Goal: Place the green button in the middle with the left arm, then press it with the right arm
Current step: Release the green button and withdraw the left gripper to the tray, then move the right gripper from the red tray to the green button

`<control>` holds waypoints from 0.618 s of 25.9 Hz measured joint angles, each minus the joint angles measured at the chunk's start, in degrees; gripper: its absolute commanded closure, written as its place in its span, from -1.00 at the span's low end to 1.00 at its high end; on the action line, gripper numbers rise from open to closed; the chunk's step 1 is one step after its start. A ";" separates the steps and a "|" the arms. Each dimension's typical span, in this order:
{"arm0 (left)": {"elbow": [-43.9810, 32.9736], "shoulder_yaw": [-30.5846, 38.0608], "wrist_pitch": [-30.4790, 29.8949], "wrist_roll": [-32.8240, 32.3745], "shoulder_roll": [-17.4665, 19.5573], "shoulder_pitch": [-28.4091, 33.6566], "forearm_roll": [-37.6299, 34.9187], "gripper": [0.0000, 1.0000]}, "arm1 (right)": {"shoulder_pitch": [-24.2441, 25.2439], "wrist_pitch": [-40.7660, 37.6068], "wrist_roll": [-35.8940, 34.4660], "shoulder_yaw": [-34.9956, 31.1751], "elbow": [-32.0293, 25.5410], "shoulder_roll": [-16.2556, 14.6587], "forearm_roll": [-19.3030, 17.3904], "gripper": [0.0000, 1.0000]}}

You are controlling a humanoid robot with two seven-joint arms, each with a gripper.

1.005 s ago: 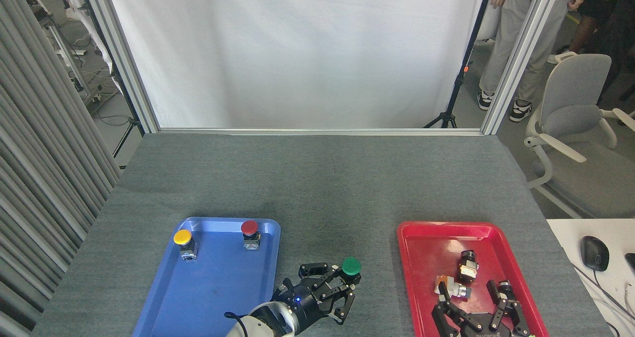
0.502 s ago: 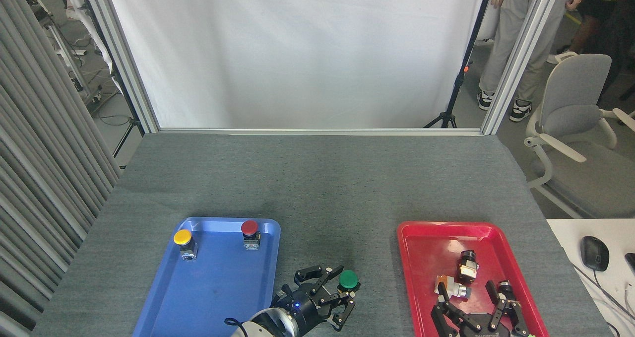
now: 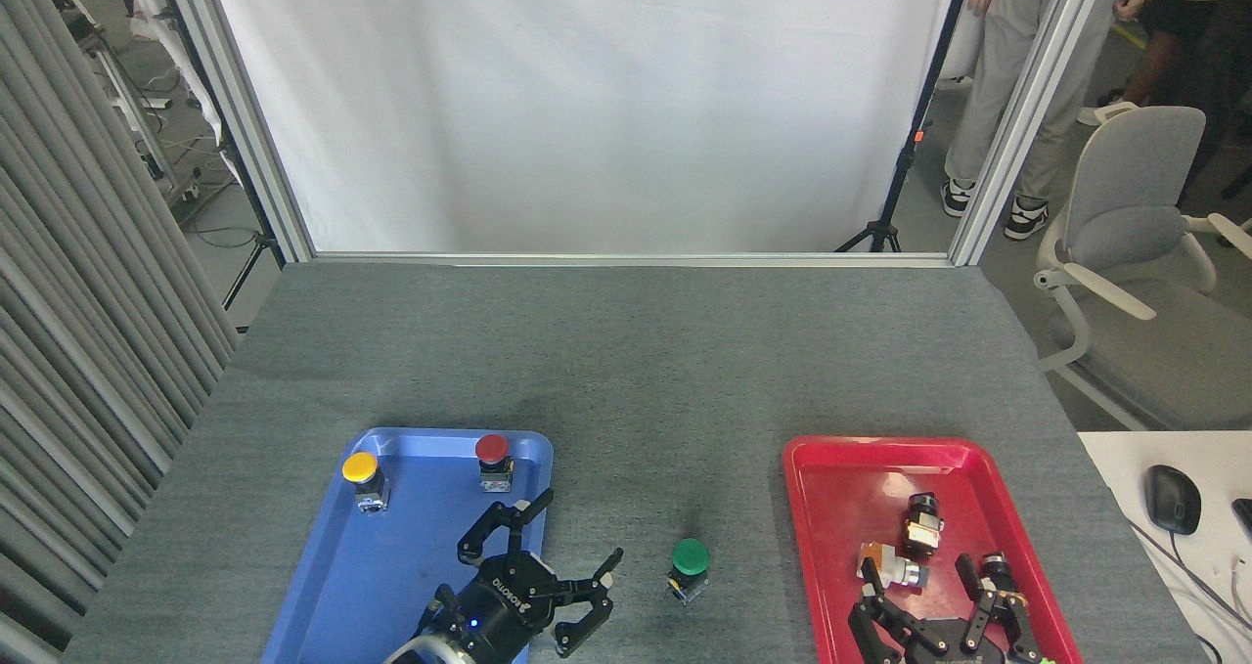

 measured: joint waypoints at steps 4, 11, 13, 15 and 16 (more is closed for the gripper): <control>-6.76 13.10 5.20 -0.07 0.97 8.60 2.79 -0.98 | 0.02 -0.14 0.00 0.10 0.01 0.12 0.00 -1.00; -8.38 22.63 5.50 0.10 2.26 12.92 10.33 -0.98 | 0.02 -0.23 0.00 0.83 0.02 0.64 0.41 -1.00; -8.46 23.09 5.74 0.19 2.31 12.66 10.84 -0.97 | 0.02 -0.23 0.00 1.28 0.02 0.80 0.84 -0.99; -8.60 23.32 6.08 0.18 2.22 11.95 11.06 -0.97 | 0.02 -0.23 0.00 1.99 0.02 1.01 1.25 -0.94; -8.68 23.39 6.23 0.19 2.15 11.58 11.13 -0.97 | 0.02 -0.21 0.00 2.44 0.02 1.13 1.42 -0.85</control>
